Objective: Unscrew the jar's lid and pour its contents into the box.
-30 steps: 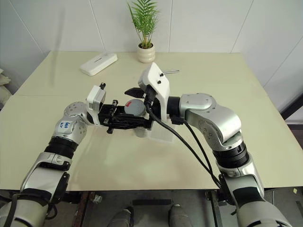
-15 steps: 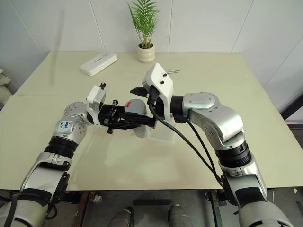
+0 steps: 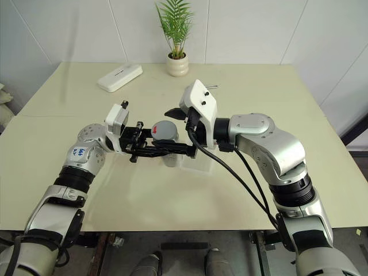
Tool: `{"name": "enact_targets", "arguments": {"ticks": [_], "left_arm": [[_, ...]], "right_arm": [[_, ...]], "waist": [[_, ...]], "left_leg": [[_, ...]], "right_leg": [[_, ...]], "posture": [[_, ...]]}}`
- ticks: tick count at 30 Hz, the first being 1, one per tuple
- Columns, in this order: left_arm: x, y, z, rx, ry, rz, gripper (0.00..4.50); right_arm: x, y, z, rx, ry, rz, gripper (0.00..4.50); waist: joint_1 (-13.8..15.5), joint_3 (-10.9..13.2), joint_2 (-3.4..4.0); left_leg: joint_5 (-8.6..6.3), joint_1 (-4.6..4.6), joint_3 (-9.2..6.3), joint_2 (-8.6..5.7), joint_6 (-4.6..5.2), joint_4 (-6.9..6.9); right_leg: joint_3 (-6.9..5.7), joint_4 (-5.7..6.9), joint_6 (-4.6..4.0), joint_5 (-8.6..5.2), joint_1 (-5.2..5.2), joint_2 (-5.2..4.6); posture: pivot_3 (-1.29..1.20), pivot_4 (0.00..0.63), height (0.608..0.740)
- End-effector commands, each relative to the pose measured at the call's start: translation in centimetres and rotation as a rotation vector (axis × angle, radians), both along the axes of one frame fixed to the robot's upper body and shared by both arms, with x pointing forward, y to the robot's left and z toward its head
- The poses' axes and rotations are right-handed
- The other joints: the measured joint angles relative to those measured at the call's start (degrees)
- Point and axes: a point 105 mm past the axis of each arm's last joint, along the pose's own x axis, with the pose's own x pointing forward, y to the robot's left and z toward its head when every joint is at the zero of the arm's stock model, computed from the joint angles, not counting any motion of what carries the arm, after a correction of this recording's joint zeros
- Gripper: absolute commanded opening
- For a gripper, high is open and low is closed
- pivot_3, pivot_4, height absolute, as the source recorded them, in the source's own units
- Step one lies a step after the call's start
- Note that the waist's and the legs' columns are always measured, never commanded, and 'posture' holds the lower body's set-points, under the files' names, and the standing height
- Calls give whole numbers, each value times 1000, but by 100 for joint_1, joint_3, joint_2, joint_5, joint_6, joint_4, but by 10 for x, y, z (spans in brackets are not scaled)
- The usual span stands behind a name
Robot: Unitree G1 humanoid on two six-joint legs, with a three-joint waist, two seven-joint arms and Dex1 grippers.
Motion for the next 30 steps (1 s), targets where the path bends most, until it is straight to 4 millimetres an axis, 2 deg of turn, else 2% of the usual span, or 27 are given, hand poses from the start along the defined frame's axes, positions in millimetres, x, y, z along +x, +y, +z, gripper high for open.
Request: {"name": "enact_targets", "arguments": {"ticks": [1,18,22,30], "left_arm": [[-12,2,8,17,-50,-115,1876],[-11,2,8,18,-50,-110,1876],[-11,2,8,17,-50,-111,1876],[-11,2,8,19,-49,-113,1876]], "right_arm": [[-9,-4,13,23,-51,18,4485],[-8,-15,12,6,-51,-16,4485],[-9,-15,13,3,-51,-14,4485],[-23,-6,10,2,-34,55,4485]], "waist": [[-1,0,0],[1,0,0],[1,0,0],[2,0,0]], "left_leg": [[0,0,0,0,0,0],[0,0,0,0,0,0],[0,0,0,0,0,0],[0,0,0,0,0,0]], "right_leg": [[0,0,0,0,0,0],[0,0,0,0,0,0],[0,-1,0,0,0,0],[0,-1,0,0,0,0]], "posture": [[0,150,740],[0,150,740],[0,150,740],[0,150,740]]}}
